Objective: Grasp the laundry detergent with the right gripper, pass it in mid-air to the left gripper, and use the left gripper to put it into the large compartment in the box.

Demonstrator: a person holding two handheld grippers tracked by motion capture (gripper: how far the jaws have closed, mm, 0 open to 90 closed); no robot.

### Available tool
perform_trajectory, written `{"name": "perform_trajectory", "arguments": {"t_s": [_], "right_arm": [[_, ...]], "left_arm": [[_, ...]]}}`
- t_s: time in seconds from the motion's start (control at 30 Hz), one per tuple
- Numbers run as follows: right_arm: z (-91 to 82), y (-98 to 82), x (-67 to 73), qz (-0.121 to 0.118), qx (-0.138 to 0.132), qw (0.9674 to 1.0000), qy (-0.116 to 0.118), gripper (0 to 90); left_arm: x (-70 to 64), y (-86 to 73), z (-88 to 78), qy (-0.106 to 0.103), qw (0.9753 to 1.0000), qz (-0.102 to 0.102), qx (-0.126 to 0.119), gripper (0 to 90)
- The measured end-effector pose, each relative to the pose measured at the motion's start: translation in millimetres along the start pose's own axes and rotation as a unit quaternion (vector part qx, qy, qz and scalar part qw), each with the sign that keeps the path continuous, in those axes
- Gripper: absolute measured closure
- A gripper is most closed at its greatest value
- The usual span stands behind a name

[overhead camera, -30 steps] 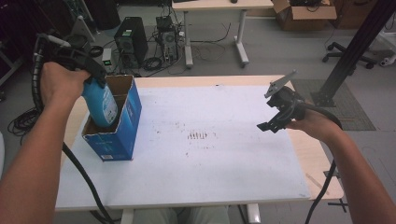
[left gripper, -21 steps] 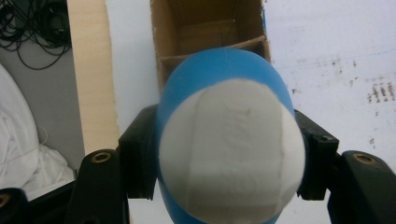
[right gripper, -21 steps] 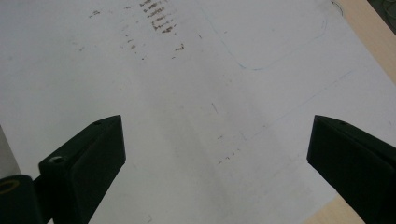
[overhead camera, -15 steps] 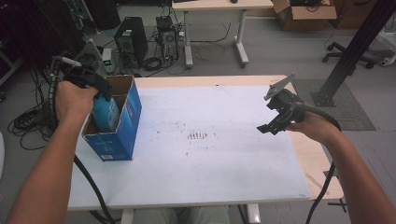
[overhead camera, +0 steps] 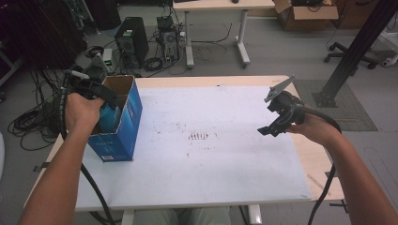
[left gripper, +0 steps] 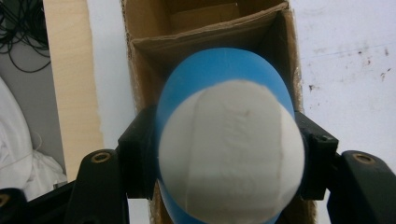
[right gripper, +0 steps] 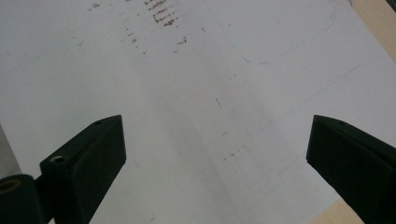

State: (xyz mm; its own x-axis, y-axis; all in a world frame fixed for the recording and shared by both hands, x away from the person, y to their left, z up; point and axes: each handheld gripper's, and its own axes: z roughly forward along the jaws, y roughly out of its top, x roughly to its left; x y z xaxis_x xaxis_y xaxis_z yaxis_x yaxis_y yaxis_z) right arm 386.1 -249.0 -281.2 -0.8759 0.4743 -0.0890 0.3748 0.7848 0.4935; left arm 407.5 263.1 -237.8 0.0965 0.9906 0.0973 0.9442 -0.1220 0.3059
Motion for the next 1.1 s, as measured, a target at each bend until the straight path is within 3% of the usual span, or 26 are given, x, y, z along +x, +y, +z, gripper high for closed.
{"name": "perform_trajectory", "arguments": {"t_s": [0.6, 1.1], "right_arm": [[5.4, -1.6, 0.4, 0.004, 0.003, 1.0000, 0.006, 4.7], [9.0, -3.2, -0.1, 0.008, 0.005, 0.9999, 0.011, 5.0]], "left_arm": [[-1.4, -9.6, 34.4, 0.000, 0.9999, 0.008, 0.014, 37.8], [-1.0, -9.4, 42.3, -0.006, 0.9997, 0.011, 0.020, 37.7]]}}
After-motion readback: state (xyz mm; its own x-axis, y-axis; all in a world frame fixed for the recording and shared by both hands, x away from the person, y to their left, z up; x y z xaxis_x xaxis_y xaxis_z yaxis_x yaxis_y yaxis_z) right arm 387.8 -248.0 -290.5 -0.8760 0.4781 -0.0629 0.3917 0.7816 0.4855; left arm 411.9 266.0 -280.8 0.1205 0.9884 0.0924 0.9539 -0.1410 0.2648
